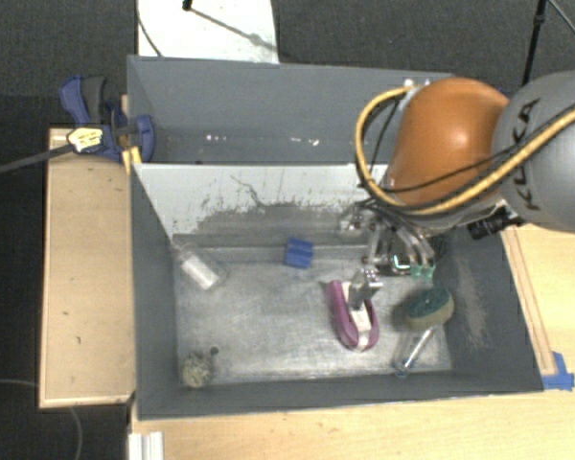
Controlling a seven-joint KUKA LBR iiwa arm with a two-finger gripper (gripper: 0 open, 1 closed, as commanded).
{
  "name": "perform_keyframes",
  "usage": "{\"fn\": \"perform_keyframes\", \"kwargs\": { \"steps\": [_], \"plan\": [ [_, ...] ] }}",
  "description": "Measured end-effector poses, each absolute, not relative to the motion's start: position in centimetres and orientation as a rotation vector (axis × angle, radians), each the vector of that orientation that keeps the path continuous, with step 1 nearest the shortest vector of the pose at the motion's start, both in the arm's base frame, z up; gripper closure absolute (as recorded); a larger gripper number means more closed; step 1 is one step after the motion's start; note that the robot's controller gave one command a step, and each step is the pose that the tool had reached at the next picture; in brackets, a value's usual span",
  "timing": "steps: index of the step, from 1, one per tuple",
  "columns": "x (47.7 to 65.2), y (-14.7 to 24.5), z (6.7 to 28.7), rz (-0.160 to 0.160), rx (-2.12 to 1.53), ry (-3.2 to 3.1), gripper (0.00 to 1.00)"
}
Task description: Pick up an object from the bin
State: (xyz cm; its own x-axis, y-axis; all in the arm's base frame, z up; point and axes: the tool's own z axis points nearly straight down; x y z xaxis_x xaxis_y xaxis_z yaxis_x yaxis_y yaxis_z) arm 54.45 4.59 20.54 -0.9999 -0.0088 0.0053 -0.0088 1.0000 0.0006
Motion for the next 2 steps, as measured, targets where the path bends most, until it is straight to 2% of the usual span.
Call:
{"fn": "perform_keyframes", "kwargs": {
  "steps": [1, 2],
  "plan": [
    [54.0, -3.4, 8.9, -0.008, -0.101, -3.143, 0.00],
    [58.6, -0.6, 13.0, -0.001, 0.096, -3.150, 0.00]
  ]
}}
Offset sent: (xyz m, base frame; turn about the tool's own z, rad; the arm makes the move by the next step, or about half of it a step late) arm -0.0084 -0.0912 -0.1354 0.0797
